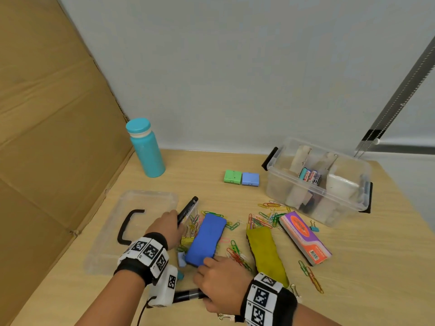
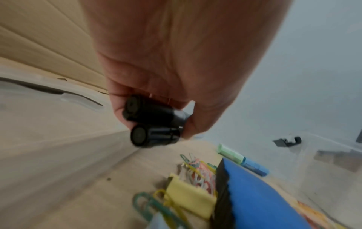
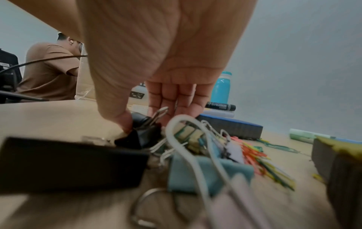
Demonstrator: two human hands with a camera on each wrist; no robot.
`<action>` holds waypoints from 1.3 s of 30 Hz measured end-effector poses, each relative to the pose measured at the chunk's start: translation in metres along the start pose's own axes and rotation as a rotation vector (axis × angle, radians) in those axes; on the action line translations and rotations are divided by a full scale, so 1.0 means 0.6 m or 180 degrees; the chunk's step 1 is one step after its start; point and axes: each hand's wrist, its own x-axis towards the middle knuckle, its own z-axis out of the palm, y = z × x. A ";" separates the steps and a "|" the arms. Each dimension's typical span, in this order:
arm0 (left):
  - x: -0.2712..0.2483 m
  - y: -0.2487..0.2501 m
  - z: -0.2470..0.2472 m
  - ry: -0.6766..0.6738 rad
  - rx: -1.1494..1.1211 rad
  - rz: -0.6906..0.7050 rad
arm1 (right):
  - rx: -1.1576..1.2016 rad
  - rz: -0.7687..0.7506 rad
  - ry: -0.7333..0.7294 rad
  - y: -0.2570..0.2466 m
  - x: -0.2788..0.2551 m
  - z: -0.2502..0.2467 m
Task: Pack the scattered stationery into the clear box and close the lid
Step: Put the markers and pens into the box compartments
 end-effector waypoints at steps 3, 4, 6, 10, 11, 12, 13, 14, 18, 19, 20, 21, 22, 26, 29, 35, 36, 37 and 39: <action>0.003 -0.004 -0.013 0.0194 -0.0365 0.0034 | 0.0078 0.0101 0.0055 0.003 -0.005 -0.003; 0.003 -0.007 -0.018 0.0256 -0.0488 0.0060 | 0.0236 0.0167 0.0137 0.005 -0.009 -0.008; 0.002 -0.011 -0.028 0.0347 -0.0726 0.0127 | 0.0780 0.0424 0.0360 0.012 -0.024 -0.032; -0.006 -0.004 -0.044 0.0444 -0.0969 0.0300 | 0.2096 0.1067 0.0848 0.055 -0.085 -0.087; -0.008 -0.001 -0.045 0.0447 -0.1025 0.0343 | 0.2373 0.1161 0.0981 0.070 -0.101 -0.100; -0.011 0.004 -0.046 0.0436 -0.1073 0.0375 | 0.2642 0.1255 0.1141 0.086 -0.117 -0.111; -0.014 0.009 -0.045 0.0418 -0.1109 0.0400 | 0.2913 0.1356 0.1362 0.101 -0.132 -0.121; -0.016 0.014 -0.045 0.0402 -0.1129 0.0424 | 0.3181 0.1465 0.1643 0.117 -0.148 -0.131; -0.018 0.035 -0.037 0.0342 -0.1073 0.0554 | 0.3962 0.1871 0.3062 0.177 -0.203 -0.167; -0.018 0.040 -0.035 0.0324 -0.1057 0.0571 | 0.3967 0.1979 0.3422 0.194 -0.214 -0.173; -0.018 0.044 -0.032 0.0309 -0.1057 0.0580 | 0.3907 0.2088 0.3758 0.211 -0.224 -0.177; -0.018 0.049 -0.030 0.0292 -0.1060 0.0591 | 0.3788 0.2192 0.4074 0.228 -0.232 -0.179; -0.019 0.053 -0.028 0.0268 -0.1067 0.0606 | 0.3626 0.2294 0.4341 0.245 -0.239 -0.180; -0.025 0.069 -0.022 0.0201 -0.1131 0.0645 | 0.2864 0.2932 0.4599 0.307 -0.254 -0.168; -0.027 0.080 -0.021 0.0209 -0.1128 0.0664 | 0.2583 0.3470 0.4091 0.344 -0.248 -0.154; -0.031 0.095 -0.025 0.0237 -0.1238 0.0688 | 0.2336 0.4459 0.2296 0.405 -0.216 -0.150; -0.033 0.097 -0.024 0.0241 -0.1228 0.0696 | 0.2273 0.4570 0.2001 0.414 -0.212 -0.152; -0.035 0.097 -0.023 0.0240 -0.1205 0.0702 | 0.2183 0.4621 0.1761 0.421 -0.209 -0.157; -0.040 0.098 -0.020 0.0217 -0.1215 0.0722 | 0.1822 0.4601 0.1318 0.432 -0.203 -0.167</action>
